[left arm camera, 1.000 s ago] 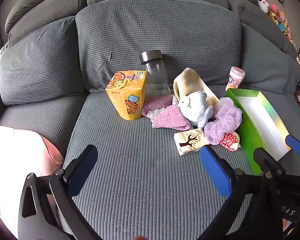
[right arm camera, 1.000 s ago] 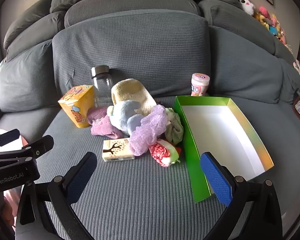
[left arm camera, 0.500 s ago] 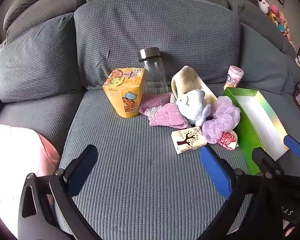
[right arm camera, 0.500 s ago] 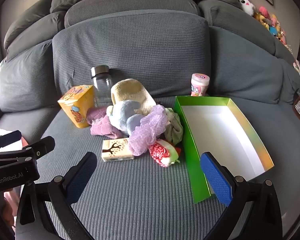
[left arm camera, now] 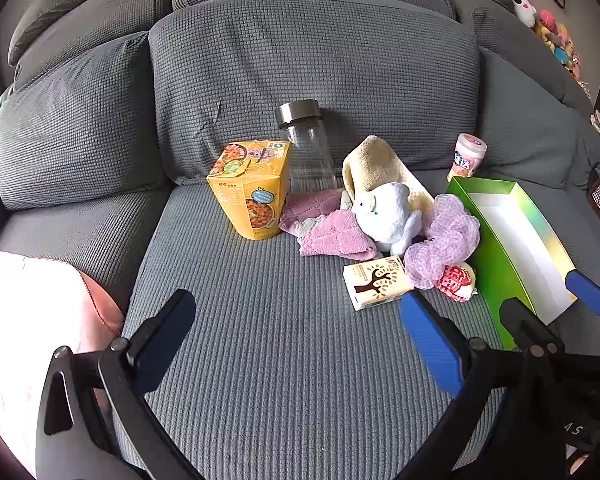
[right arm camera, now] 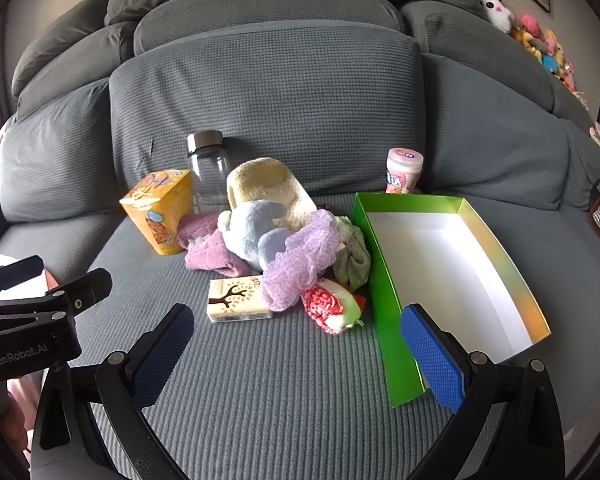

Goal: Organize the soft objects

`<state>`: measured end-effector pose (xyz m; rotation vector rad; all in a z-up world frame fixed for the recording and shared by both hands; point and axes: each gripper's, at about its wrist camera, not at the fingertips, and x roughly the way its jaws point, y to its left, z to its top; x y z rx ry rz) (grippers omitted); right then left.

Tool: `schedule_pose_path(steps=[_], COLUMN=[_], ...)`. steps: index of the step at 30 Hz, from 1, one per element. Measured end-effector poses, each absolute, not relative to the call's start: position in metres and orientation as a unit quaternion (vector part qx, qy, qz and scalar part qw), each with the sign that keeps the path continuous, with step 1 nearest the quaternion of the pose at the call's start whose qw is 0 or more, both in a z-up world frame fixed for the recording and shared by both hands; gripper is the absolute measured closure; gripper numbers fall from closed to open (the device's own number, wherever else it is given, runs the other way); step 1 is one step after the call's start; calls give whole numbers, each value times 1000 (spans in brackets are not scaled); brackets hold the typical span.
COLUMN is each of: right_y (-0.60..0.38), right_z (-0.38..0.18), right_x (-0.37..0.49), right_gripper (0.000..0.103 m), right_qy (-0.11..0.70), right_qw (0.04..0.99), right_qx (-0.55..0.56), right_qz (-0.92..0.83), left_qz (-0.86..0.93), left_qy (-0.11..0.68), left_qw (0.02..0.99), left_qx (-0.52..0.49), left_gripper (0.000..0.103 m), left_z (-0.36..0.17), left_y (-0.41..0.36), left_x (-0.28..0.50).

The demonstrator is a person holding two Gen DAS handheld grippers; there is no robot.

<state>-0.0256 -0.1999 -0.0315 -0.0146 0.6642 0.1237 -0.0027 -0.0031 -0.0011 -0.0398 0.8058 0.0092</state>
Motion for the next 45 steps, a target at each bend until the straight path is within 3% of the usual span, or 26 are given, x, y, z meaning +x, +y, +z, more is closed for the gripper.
schedule_pose_path(steps=[45], right_y=[-204], right_z=[-39], right_x=[-19], right_gripper=[0], right_qy=[333], right_qw=[941], right_qx=[0], right_qz=[61], left_qz=[-1], left_qy=[402], left_qw=[916], left_qx=[-19], left_gripper=[1], left_z=[-10], left_y=[-11], left_x=[8])
